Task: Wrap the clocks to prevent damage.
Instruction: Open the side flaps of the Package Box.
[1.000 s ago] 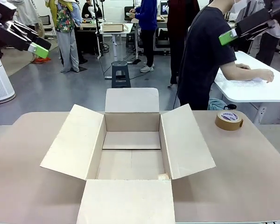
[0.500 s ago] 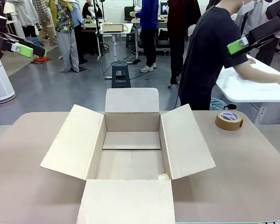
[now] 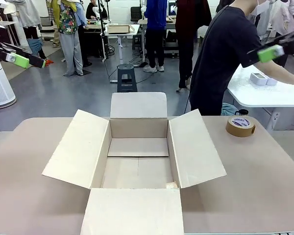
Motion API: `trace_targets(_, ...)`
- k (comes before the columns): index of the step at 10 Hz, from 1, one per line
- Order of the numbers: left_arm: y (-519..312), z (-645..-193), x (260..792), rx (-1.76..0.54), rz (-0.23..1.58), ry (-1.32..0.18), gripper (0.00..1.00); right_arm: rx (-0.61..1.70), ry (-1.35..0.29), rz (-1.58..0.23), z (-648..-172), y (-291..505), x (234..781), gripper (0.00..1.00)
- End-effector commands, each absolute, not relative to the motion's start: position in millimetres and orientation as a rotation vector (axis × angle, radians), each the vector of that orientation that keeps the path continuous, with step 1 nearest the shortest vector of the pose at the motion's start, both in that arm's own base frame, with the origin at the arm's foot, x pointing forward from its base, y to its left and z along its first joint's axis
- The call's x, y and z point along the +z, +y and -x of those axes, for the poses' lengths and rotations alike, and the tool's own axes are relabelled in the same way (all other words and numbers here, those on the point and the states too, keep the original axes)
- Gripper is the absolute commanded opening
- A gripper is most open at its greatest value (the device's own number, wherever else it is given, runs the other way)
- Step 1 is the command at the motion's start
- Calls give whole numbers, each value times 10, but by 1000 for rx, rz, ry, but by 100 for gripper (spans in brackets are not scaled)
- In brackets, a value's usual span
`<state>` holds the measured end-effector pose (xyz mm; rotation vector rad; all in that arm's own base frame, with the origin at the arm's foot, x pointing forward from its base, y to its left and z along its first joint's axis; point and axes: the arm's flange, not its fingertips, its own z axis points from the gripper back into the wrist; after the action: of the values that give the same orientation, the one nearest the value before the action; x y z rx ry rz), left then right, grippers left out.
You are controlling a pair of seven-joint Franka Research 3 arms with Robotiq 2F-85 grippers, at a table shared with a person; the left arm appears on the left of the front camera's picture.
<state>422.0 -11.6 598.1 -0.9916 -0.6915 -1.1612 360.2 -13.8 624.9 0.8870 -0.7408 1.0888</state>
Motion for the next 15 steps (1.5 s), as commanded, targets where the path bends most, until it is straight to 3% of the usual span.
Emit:
trace_targets(1, -72, -4199, 6006, -1219, 917, -699, 100, 1140, -737, -981, -3650, -358, 6041, 100)
trace_targets(2, -105, -4177, 6010, -1232, 836, -704, 100, 1063, -728, -964, -3689, -380, 6001, 100)
trace_targets(3, -88, -4215, 5978, -1176, 971, -690, 100, 1132, -746, -924, -3577, -282, 6145, 100)
trace_targets(6, -88, -4215, 5978, -1176, 971, -690, 100, 1116, -728, -930, -3597, -387, 6054, 100)
trace_targets(7, -87, -4221, 5970, -1192, 947, -686, 100, 1142, -730, -913, -3576, -389, 6022, 94)
trace_targets(8, -69, -4196, 5986, -1182, 933, -701, 40, 1141, -703, -908, -3557, -395, 6004, 44)
trace_targets(9, -69, -4199, 6001, -1186, 925, -706, 40, 1140, -701, -901, -3543, -398, 6003, 37)
trace_targets(10, -26, -4201, 5985, -1188, 925, -709, 0, 1136, -693, -894, -3540, -407, 6002, 0)
trace_targets(11, -3, -4211, 5976, -1191, 929, -706, 35, 1132, -683, -895, -3554, -410, 5995, 0)
trace_targets(12, 4, -4214, 5970, -1193, 928, -705, 0, 1132, -679, -897, -3559, -414, 5990, 0)
trace_targets(13, 11, -4218, 5962, -1194, 931, -709, 0, 1132, -674, -896, -3564, -419, 5985, 13)
trace_targets(14, 12, -4226, 5954, -1196, 934, -706, 0, 1132, -670, -897, -3568, -425, 5978, 3)
trace_targets(15, 24, -4228, 5945, -1194, 932, -704, 0, 1134, -667, -898, -3569, -425, 5972, 0)
